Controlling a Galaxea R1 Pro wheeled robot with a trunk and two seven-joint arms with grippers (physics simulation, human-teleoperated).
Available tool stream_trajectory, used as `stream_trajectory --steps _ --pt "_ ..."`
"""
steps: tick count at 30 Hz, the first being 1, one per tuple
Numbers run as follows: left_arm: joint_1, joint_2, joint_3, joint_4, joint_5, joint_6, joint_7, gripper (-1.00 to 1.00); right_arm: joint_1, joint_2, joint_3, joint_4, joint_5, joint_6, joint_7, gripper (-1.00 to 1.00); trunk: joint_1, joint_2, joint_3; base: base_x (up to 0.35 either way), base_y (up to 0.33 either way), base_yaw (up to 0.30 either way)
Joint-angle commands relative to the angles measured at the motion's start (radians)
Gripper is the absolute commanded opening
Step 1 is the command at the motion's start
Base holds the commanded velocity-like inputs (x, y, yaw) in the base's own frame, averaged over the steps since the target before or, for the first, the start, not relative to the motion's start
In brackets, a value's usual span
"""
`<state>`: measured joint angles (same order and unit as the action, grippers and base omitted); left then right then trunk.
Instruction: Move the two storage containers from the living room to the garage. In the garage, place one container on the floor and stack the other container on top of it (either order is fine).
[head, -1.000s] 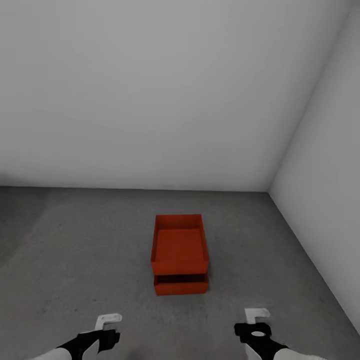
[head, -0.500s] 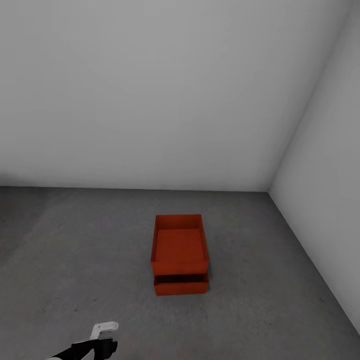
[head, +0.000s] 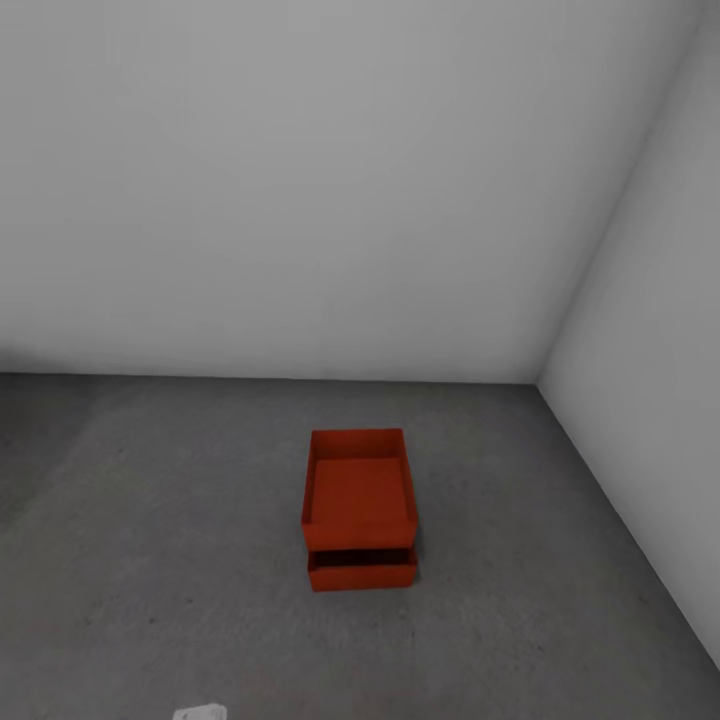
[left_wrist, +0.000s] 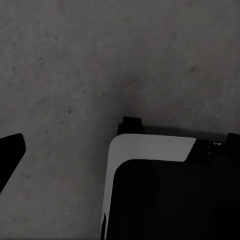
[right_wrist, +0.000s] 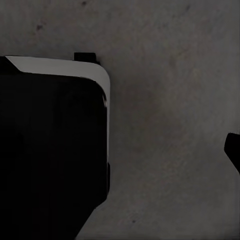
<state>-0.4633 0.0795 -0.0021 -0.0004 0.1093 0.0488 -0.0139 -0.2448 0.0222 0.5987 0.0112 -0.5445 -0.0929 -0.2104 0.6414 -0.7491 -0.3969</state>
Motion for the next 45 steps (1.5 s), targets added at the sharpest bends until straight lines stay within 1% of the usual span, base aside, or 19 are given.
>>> stream_trajectory --steps 1,11,22,27,28,30,34,35,36,38,40,45 --pt "0.000 0.000 -0.001 0.000 0.010 0.002 -0.001 1.00 0.002 0.001 0.009 0.001 -0.011 -0.003 -0.002 1.00 0.000 -0.001 0.000 0.000 0.000 0.000" --pt "0.007 -0.007 -0.001 0.000 0.010 -0.003 -0.001 1.00 0.012 -0.001 0.007 0.002 -0.055 -0.002 -0.001 1.00 0.000 -0.001 0.014 0.000 0.000 0.000" --pt "0.011 -0.012 -0.001 0.000 0.010 -0.003 -0.001 1.00 0.012 0.001 0.007 0.003 -0.061 -0.002 -0.001 1.00 0.000 -0.001 0.031 0.000 0.000 0.000" --pt "0.047 -0.014 -0.001 0.000 0.006 -0.008 -0.001 1.00 0.012 0.000 0.007 0.003 -0.063 -0.002 -0.001 1.00 0.000 -0.001 0.039 0.000 0.000 0.000" --pt "0.073 -0.025 -0.002 0.000 0.004 -0.010 -0.001 1.00 0.012 -0.003 0.006 0.003 -0.065 -0.002 -0.001 1.00 0.000 -0.001 0.040 0.000 0.000 0.000" --pt "0.087 -0.029 -0.001 0.000 0.003 -0.011 -0.001 1.00 0.013 -0.004 0.006 0.003 -0.073 -0.002 -0.001 1.00 0.000 -0.001 0.043 0.000 0.000 0.000" --pt "0.115 -0.035 -0.002 0.000 0.003 -0.012 -0.001 1.00 0.014 -0.004 0.006 0.004 -0.111 -0.003 0.001 1.00 0.000 -0.001 0.050 0.000 0.000 0.000" --pt "0.124 -0.036 -0.002 0.000 0.003 -0.012 -0.001 1.00 0.016 -0.004 0.006 0.006 -0.130 -0.004 0.004 1.00 0.000 -0.001 0.051 0.000 0.000 0.000" --pt "0.138 -0.037 -0.002 0.000 0.003 -0.012 -0.001 1.00 0.019 -0.005 0.006 0.007 -0.157 -0.005 0.009 1.00 0.000 -0.001 0.053 0.000 0.000 0.000" --pt "0.152 -0.038 -0.002 0.000 0.003 -0.014 -0.001 1.00 0.021 -0.007 0.006 0.008 -0.175 -0.005 0.012 1.00 0.000 -0.001 0.056 0.000 0.000 0.000" --pt "0.163 -0.039 -0.002 0.000 0.003 -0.025 -0.002 1.00 0.022 -0.010 0.006 0.008 -0.185 -0.006 0.014 1.00 0.000 -0.001 0.059 0.000 0.000 0.000" --pt "0.172 -0.045 -0.002 -0.001 0.002 -0.049 -0.002 1.00 0.022 -0.010 0.006 0.009 -0.191 -0.007 0.015 1.00 0.000 -0.001 0.067 0.000 0.000 0.000"
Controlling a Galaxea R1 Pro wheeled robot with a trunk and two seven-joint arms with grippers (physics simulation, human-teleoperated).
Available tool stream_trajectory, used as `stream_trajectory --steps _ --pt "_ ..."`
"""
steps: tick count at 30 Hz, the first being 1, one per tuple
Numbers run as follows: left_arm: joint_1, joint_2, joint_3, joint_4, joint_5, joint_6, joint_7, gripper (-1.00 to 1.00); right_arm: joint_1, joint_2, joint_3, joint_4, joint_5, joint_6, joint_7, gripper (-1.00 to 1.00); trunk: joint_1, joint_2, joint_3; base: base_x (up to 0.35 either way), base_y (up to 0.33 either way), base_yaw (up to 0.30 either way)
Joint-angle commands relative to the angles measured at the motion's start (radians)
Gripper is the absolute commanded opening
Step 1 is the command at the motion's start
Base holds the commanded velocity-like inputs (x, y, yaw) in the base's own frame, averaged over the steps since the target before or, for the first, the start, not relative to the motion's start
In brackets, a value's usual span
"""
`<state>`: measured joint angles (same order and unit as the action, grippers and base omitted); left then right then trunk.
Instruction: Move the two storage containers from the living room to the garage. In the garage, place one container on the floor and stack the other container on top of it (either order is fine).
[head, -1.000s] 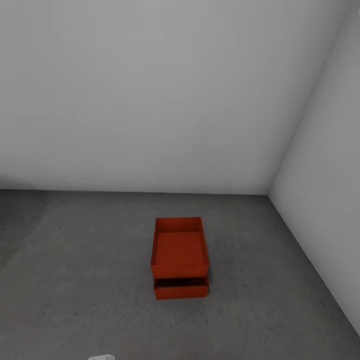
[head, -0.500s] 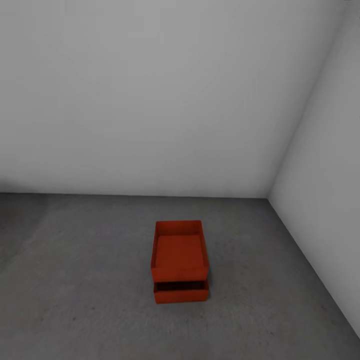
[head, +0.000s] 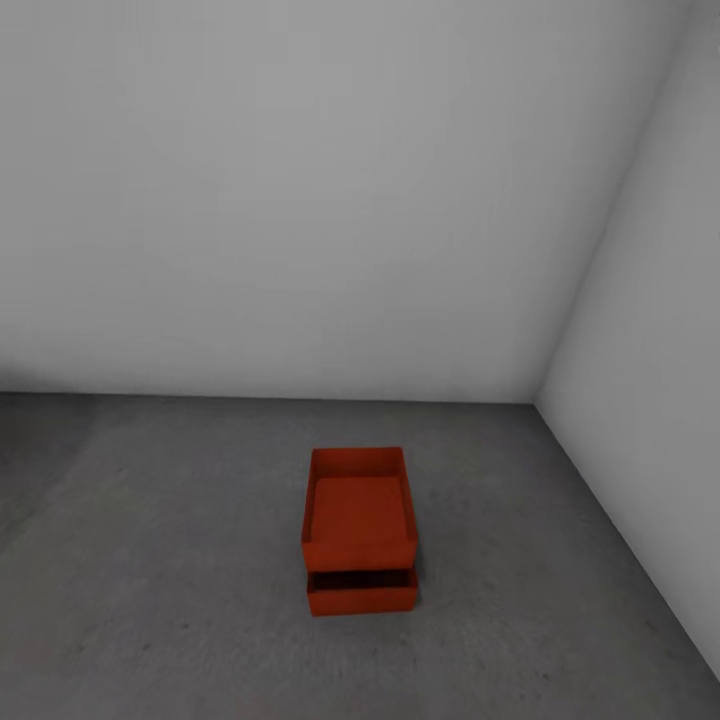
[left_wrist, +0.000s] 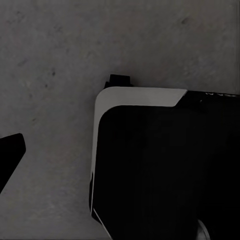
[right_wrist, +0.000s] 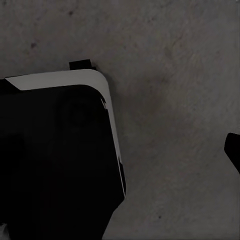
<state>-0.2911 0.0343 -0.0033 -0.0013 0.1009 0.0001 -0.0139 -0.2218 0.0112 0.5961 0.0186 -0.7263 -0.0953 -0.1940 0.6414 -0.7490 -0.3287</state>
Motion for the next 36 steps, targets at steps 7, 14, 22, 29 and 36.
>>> stream_trajectory --steps 7,14,22,29,36 --pt "0.002 -0.006 -0.001 0.000 0.008 -0.010 -0.001 1.00 0.000 -0.004 0.008 0.011 -0.012 -0.017 -0.001 1.00 0.000 -0.001 0.010 0.000 0.000 0.000" --pt "0.019 -0.012 0.000 0.000 0.015 -0.012 -0.001 1.00 0.015 -0.004 0.008 0.012 -0.010 -0.026 -0.001 1.00 0.000 -0.001 0.021 0.000 0.000 0.000" --pt "0.049 -0.008 0.000 0.000 0.019 -0.014 -0.001 1.00 0.027 -0.004 0.008 0.012 -0.010 -0.027 0.000 1.00 0.000 -0.001 0.033 0.000 0.000 0.000" --pt "0.051 -0.007 0.001 0.000 0.018 -0.014 0.000 1.00 0.035 -0.005 0.008 0.012 -0.010 -0.027 0.000 1.00 0.000 -0.001 0.044 0.000 0.000 0.000" --pt "0.050 -0.007 0.001 -0.002 0.016 -0.014 0.000 1.00 0.054 -0.006 0.008 0.012 -0.009 -0.036 0.001 1.00 0.000 -0.001 0.056 0.000 0.000 0.000"
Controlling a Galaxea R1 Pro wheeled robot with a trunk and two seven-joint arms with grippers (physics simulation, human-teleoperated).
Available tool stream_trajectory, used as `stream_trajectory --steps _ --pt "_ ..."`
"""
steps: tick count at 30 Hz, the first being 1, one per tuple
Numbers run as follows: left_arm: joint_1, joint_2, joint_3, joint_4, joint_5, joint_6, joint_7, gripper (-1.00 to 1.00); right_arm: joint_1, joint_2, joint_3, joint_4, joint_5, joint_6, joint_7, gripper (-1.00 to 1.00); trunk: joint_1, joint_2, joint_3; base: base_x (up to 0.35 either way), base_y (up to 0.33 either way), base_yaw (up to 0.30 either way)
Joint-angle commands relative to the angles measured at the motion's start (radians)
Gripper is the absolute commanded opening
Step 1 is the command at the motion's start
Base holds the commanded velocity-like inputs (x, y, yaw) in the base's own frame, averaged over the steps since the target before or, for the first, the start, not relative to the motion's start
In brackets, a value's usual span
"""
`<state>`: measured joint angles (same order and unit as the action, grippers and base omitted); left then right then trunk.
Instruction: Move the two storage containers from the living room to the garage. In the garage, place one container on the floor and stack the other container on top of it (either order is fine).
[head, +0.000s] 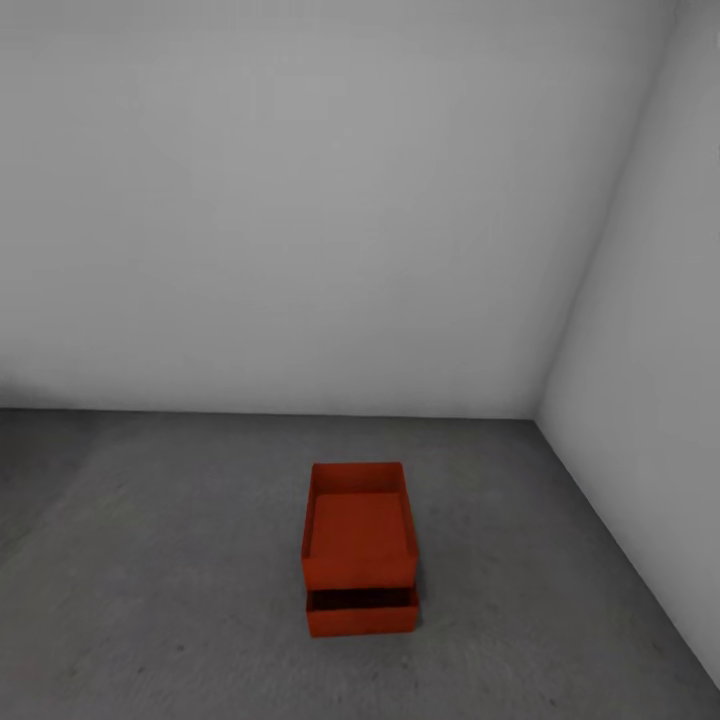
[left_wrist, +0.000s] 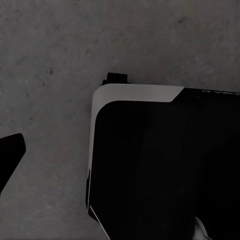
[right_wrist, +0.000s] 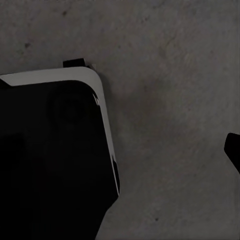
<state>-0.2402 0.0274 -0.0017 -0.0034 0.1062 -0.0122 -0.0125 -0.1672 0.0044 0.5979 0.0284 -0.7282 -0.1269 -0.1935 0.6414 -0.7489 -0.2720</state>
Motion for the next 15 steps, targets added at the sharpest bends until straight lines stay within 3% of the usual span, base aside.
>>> stream_trajectory --steps 1,15 --pt "0.000 0.000 -0.001 0.000 0.010 -0.001 -0.001 1.00 0.000 0.000 0.007 0.002 -0.007 -0.005 0.000 1.00 0.000 -0.001 0.000 0.000 0.000 0.000" --pt "0.000 0.000 -0.001 0.000 0.009 -0.002 -0.001 1.00 0.017 0.000 0.007 0.002 -0.002 -0.019 0.000 1.00 0.000 -0.001 0.022 0.000 0.000 0.000"
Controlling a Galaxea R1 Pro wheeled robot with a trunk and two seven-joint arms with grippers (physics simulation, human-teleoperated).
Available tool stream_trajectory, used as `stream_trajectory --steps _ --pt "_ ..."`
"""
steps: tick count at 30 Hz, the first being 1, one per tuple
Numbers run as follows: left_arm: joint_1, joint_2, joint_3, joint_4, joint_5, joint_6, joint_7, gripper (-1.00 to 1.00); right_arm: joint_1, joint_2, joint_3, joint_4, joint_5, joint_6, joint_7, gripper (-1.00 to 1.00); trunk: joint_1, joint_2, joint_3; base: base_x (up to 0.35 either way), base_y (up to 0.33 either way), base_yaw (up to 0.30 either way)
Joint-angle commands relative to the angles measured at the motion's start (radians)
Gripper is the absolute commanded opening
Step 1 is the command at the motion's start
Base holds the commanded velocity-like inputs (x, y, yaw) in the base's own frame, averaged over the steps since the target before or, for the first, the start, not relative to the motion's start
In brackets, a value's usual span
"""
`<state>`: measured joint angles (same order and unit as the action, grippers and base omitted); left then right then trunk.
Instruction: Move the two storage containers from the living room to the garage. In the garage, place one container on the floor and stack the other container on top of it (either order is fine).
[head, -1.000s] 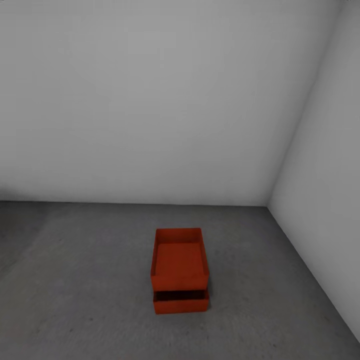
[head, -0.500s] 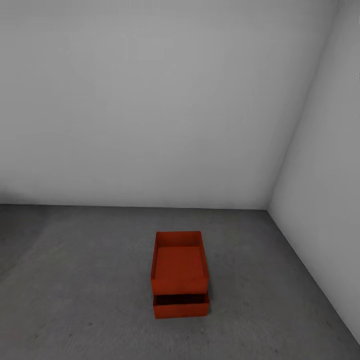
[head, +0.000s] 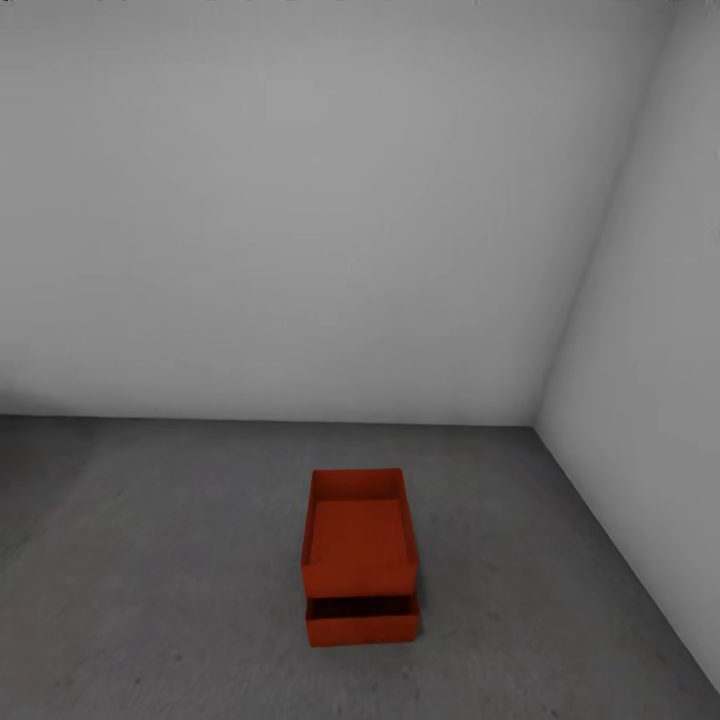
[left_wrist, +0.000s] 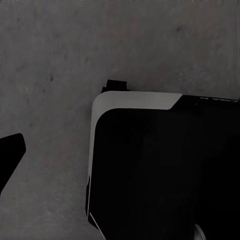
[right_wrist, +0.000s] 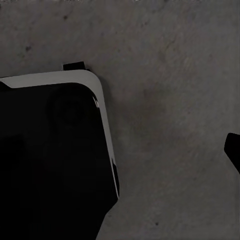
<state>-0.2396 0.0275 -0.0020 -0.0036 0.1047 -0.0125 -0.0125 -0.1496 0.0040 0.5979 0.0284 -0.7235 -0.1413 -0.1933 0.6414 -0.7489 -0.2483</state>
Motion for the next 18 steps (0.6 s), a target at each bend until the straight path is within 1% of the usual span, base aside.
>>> stream_trajectory --steps 1,7,18 --pt "-0.001 0.000 -0.001 0.001 0.010 -0.002 -0.001 1.00 -0.001 0.001 0.007 0.002 -0.007 -0.004 0.000 1.00 0.000 -0.001 0.000 0.000 0.000 0.000" --pt "-0.001 0.000 -0.001 0.001 0.011 -0.028 -0.001 1.00 -0.001 0.001 0.007 0.002 -0.007 -0.004 0.000 1.00 0.000 -0.001 0.006 0.000 0.000 0.000" --pt "-0.001 -0.001 -0.001 0.001 0.013 -0.035 -0.001 1.00 -0.001 0.001 0.008 0.002 -0.004 -0.004 0.000 1.00 0.000 -0.001 0.007 0.000 0.000 0.000"
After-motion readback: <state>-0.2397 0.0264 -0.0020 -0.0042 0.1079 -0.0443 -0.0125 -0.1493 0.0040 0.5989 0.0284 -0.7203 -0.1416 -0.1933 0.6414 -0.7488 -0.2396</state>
